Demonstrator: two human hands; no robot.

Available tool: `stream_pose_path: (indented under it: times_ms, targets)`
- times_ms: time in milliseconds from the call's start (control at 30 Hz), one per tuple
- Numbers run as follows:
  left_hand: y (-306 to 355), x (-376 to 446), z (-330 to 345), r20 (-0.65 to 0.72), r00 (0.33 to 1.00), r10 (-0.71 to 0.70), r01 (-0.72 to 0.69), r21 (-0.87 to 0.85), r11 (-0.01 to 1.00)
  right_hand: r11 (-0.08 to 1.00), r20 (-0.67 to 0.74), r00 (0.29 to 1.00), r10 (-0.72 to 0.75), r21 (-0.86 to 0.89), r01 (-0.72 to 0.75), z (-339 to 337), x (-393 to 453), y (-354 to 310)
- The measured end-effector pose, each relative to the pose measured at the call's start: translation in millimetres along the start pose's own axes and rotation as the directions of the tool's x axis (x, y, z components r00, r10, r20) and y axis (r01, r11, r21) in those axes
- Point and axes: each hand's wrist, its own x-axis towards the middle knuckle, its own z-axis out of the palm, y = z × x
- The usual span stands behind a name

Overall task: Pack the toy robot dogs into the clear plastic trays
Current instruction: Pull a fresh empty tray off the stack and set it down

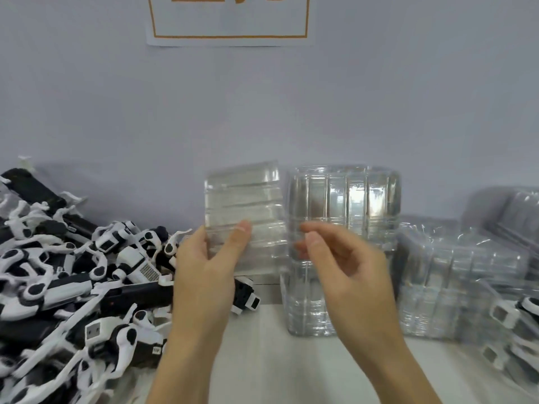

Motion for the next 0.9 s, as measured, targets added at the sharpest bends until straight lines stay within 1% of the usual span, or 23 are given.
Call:
stream_pose_path:
  times_ms: [33, 100, 167, 233, 367, 433, 533, 633, 733, 900]
  targets:
    - [0, -2, 4, 0.026, 0.999, 0.028, -0.029, 0.037, 0.999, 0.996, 0.045, 0.998, 0.048, 0.068, -0.051, 2, -3, -2]
    - [2, -5, 12, 0.076, 0.994, 0.083, -0.092, 0.123, 0.988, 0.985, 0.119, 0.988, 0.103, 0.128, -0.118, 1, -4, -2]
    - [4, -8, 19, 0.117, 0.987, 0.112, -0.133, 0.186, 0.974, 0.971, 0.129, 0.980, 0.150, 0.165, -0.170, -5, -1, -1]
    - [5, -10, 23, 0.141, 0.984, 0.111, -0.142, 0.233, 0.962, 0.948, 0.142, 0.966, 0.214, 0.208, -0.241, -11, 1, 2]
    - [9, -12, 26, 0.139, 0.984, 0.108, -0.142, 0.273, 0.952, 0.913, 0.163, 0.943, 0.291, 0.248, -0.325, -19, 4, 6]
    - [11, -13, 27, 0.140, 0.985, 0.099, -0.135, 0.278, 0.951, 0.906, 0.184, 0.937, 0.296, 0.255, -0.336, -20, 5, 6]
    - [13, -12, 22, 0.151, 0.986, 0.066, -0.105, 0.261, 0.960, 0.891, 0.273, 0.922, 0.275, 0.286, -0.351, -22, 4, 5]
    - [14, -10, 15, 0.134, 0.991, -0.006, -0.026, 0.236, 0.971, 0.859, 0.369, 0.893, 0.258, 0.336, -0.387, -24, 4, 5]
    - [15, -6, 8, 0.147, 0.986, -0.080, 0.048, 0.209, 0.977, 0.832, 0.380, 0.888, 0.261, 0.379, -0.406, -24, 3, 7]
    - [15, -5, 4, 0.174, 0.981, -0.089, 0.049, 0.223, 0.974, 0.826, 0.359, 0.896, 0.260, 0.399, -0.399, -20, 1, 9]
